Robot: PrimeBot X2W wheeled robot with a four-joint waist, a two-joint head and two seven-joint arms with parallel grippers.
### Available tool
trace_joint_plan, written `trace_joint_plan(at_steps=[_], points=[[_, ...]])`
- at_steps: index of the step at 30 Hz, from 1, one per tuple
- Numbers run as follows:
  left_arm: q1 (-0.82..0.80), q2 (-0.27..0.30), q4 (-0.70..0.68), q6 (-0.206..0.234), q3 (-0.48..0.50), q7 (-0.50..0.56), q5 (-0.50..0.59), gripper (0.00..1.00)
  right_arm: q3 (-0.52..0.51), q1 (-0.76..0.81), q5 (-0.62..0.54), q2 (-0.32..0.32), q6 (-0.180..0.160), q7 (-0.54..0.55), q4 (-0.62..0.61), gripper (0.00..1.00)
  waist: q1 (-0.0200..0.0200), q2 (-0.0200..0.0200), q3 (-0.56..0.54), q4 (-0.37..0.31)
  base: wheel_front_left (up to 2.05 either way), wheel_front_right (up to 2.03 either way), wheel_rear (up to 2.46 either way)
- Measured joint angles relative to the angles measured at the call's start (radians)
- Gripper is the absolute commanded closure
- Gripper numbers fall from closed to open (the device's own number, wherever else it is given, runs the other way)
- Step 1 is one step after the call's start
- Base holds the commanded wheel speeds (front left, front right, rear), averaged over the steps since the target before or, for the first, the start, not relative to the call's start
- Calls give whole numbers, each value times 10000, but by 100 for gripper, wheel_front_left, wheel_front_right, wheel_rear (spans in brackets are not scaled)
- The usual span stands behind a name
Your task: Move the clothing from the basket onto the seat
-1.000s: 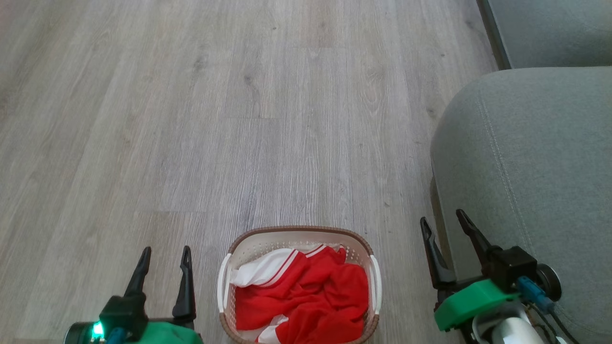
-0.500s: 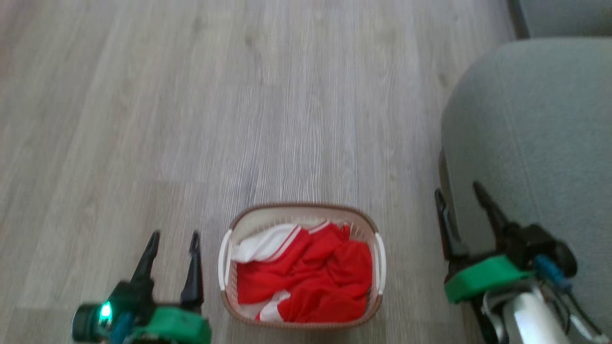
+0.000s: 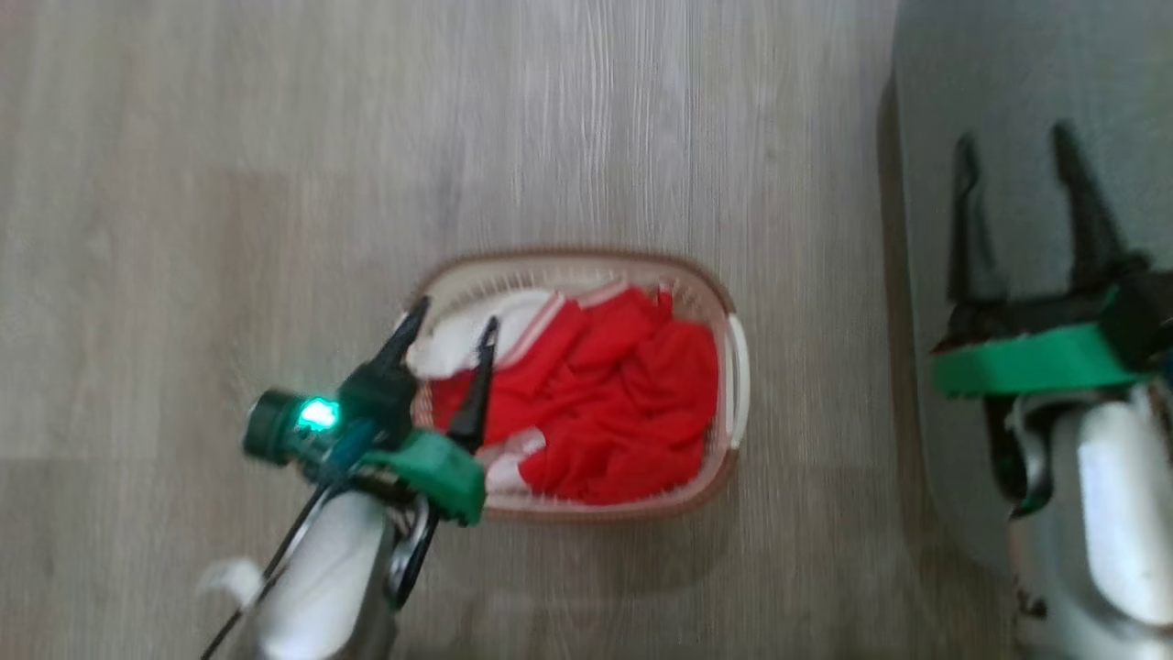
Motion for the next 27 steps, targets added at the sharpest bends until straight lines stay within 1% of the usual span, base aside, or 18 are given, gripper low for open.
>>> trace_joint_plan(at_steps=[4, 12, 16, 19, 20, 27], points=[[-1094, -21, 1475, -153, -840, 2, -6, 0, -232, -523, -40, -19, 0, -2, -466, 0, 1, 0, 982, -136, 0, 0, 0], [-2800, -36, 4044, -759, -2803, 2, -527, 0, -251, -1198, -111, -42, 0, -31, -1064, 0, 0, 0, 2663, -460, 0, 0, 0], [-3373, -40, 4945, -930, -3538, 2, -924, 0, -198, -1437, -109, -56, 0, -31, -1185, 0, 0, 0, 3294, -644, 0, 0, 0], [-3733, -42, 5476, -947, -3956, 2, -1241, 0, -125, -1616, -90, -58, 0, -31, -1264, 0, -1, 0, 3648, -800, 0, 0, 0], [-3932, -40, 5808, -1024, -4255, 2, -1400, 0, -92, -1706, -73, -58, 0, -31, -1325, 0, -1, 0, 3837, -912, 0, 0, 0], [-4474, -40, 6684, -1030, -4993, 291, -2059, 0, 79, -1918, 82, -59, 0, -33, -1465, 0, -1, 0, 4308, -1298, 0, 0, 0]])
